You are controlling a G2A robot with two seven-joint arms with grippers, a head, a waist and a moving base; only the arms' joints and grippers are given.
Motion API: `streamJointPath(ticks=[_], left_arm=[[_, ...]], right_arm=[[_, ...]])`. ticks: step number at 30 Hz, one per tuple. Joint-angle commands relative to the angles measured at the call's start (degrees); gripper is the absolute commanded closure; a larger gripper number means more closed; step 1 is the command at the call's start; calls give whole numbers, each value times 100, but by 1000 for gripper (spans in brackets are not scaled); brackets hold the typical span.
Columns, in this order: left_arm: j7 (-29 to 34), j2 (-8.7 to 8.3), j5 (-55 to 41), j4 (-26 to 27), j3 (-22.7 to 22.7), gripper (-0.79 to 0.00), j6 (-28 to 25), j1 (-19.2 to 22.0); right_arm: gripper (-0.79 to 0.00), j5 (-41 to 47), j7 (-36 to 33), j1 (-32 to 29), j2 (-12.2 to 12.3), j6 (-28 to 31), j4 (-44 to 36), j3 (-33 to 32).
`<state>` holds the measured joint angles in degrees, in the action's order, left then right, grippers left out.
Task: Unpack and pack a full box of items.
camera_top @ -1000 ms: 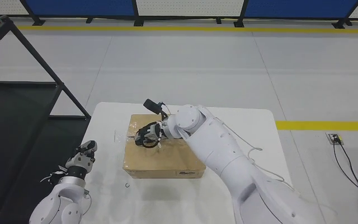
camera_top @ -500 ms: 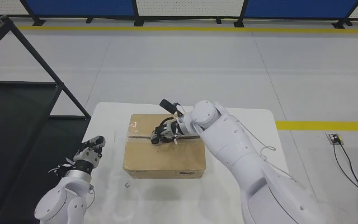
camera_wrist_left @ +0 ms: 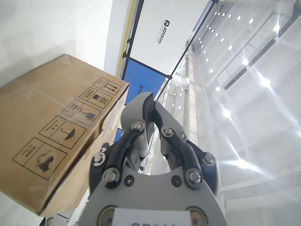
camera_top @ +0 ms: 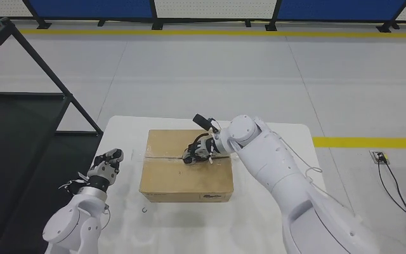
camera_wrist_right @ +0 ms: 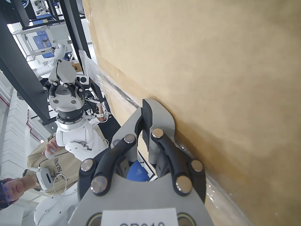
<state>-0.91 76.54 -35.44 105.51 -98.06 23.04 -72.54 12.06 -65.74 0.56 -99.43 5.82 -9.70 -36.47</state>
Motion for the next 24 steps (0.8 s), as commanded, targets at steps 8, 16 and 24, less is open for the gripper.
streamJointPath(ticks=[8,16,24], left_arm=[[-26,-16,35,-55,104,0,43,151],[-60,-25,54,-131,216,0,57,275],[-101,-33,81,-189,339,0,101,411]], right_arm=[[0,-55,51,-109,264,103,-136,-188],[0,-34,-82,-243,575,256,-307,-428],[0,-30,-155,-519,966,390,-807,-742]])
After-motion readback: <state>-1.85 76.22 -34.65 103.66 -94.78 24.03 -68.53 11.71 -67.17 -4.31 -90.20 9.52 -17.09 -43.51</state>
